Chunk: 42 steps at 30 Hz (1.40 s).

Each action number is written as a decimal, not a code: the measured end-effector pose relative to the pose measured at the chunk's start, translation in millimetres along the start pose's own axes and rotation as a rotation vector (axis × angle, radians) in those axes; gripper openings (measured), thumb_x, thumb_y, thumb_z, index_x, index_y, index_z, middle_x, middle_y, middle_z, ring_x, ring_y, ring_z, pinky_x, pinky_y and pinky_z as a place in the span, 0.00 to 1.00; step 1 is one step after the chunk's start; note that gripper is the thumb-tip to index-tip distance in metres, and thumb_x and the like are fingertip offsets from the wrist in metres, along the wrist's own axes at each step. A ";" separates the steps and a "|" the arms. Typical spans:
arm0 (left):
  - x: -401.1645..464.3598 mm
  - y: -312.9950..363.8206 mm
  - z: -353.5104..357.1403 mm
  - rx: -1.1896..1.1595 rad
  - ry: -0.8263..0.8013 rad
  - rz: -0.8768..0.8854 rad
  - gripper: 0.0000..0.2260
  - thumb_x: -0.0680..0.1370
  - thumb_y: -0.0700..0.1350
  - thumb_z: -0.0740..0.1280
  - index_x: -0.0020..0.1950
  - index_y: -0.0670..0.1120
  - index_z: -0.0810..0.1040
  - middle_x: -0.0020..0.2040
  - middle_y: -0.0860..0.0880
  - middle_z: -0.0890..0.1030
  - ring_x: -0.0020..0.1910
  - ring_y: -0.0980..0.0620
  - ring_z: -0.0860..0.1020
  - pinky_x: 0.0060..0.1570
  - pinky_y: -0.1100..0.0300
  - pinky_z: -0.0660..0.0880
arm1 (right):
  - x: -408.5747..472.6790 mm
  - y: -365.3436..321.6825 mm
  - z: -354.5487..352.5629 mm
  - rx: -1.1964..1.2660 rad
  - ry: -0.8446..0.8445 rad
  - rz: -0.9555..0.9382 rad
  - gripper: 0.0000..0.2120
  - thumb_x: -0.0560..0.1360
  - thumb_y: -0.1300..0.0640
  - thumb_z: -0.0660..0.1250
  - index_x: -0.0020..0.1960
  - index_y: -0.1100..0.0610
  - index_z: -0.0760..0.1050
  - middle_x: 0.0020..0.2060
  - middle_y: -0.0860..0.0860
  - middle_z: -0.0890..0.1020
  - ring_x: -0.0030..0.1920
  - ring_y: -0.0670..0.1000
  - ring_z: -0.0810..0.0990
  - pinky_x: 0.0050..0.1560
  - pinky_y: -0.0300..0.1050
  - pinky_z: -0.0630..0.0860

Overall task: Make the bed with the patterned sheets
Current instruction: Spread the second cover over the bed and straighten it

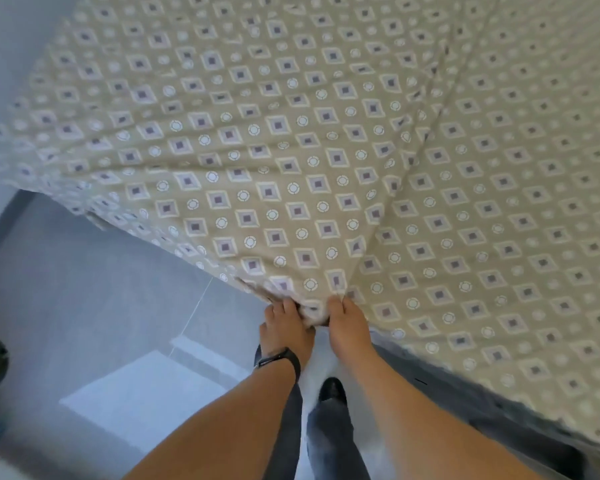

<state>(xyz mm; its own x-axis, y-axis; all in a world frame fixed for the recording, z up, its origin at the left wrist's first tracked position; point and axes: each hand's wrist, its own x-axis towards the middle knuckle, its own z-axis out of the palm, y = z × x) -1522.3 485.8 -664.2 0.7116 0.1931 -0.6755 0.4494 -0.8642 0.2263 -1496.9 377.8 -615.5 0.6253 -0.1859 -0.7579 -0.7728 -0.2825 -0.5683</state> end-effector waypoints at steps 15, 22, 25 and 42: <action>-144.5 -57.2 -24.4 0.253 0.419 0.379 0.08 0.60 0.48 0.72 0.36 0.52 0.76 0.34 0.53 0.76 0.36 0.48 0.77 0.49 0.49 0.68 | -80.0 17.0 30.4 0.224 -0.148 0.164 0.07 0.78 0.53 0.68 0.54 0.53 0.81 0.44 0.51 0.86 0.46 0.54 0.84 0.56 0.57 0.82; -153.0 -93.4 -25.8 0.254 0.214 0.417 0.06 0.71 0.49 0.58 0.40 0.51 0.73 0.38 0.51 0.76 0.37 0.47 0.73 0.42 0.55 0.70 | -112.4 42.8 34.9 0.103 -0.166 0.223 0.06 0.81 0.52 0.65 0.51 0.54 0.79 0.46 0.55 0.86 0.43 0.56 0.86 0.48 0.53 0.84; -156.3 -84.4 -11.9 0.172 0.021 0.285 0.02 0.77 0.47 0.60 0.45 0.51 0.70 0.50 0.49 0.78 0.50 0.45 0.76 0.47 0.55 0.68 | -112.3 64.4 35.0 -0.010 -0.158 0.255 0.08 0.81 0.51 0.64 0.49 0.54 0.79 0.44 0.53 0.86 0.42 0.55 0.86 0.49 0.52 0.82; -158.7 -75.7 0.6 0.231 -0.275 0.315 0.14 0.79 0.44 0.62 0.65 0.48 0.76 0.64 0.46 0.76 0.62 0.43 0.76 0.57 0.51 0.75 | -99.6 112.8 21.5 -0.360 -0.074 0.133 0.06 0.81 0.62 0.61 0.47 0.54 0.73 0.38 0.49 0.73 0.40 0.49 0.74 0.39 0.41 0.70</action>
<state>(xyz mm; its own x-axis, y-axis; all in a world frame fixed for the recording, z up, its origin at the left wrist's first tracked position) -1669.6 520.3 -574.5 0.6102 -0.1986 -0.7670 0.0803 -0.9476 0.3093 -1648.7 384.7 -611.0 0.5029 -0.1783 -0.8458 -0.7508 -0.5749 -0.3253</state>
